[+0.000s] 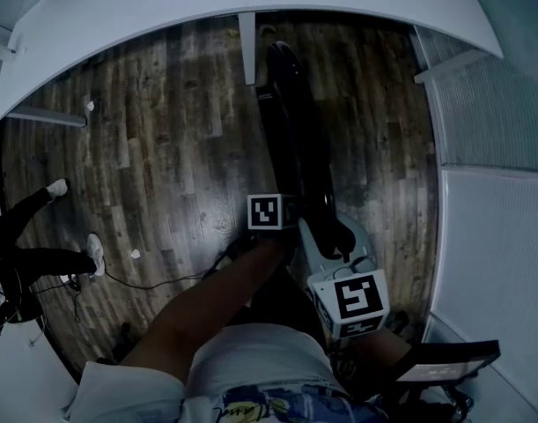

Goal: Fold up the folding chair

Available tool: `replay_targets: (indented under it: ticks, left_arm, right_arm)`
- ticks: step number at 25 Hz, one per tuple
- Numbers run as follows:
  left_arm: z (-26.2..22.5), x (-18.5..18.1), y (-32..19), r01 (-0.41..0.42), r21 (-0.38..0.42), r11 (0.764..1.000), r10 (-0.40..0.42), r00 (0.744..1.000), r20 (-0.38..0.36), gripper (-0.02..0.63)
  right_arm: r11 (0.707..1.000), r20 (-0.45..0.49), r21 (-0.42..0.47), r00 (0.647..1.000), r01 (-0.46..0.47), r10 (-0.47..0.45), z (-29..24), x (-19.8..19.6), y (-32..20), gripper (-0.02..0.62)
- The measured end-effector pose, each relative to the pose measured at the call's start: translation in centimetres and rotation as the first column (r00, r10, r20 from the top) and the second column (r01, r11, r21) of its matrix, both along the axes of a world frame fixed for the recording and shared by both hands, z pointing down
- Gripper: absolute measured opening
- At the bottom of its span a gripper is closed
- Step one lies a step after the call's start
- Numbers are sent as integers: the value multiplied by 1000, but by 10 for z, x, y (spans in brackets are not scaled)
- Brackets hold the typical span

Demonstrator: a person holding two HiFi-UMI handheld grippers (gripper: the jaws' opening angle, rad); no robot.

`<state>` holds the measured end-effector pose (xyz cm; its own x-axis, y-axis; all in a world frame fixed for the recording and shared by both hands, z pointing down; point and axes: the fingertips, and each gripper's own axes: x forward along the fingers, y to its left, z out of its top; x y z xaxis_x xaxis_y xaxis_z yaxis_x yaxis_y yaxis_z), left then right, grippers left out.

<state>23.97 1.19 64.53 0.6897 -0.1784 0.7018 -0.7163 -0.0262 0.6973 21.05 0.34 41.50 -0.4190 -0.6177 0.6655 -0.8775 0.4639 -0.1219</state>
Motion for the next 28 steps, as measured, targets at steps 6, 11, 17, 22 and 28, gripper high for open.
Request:
replay_targets:
  ticks: [6,11,17,22,28]
  left_arm:
    - [-2,9,1,-74,12,997,75,996,-38,211]
    - [2,8,1,-204,41,978,205,979,-19,251]
    - [5,4,-13,-248,32,968,249,968,-25,270]
    - [5,2,-18,-268,14,963,268,963,-10,198]
    - [5,0,-21,-161,-28,987,160,987,-32,181]
  right_arm:
    - [1000,6,-7,1000,-6,6,-1,9,-2,112]
    - [1000,18,-15,1000,-9,9,0,13,-2,112]
    - [1000,21,-18,1000,-1,1,0,13,-2,114]
    - [1000,20,-14,1000,4,-3,-2,12,-3,114]
    - [998,41,-28,997,64,-63,-2,1,-4,109]
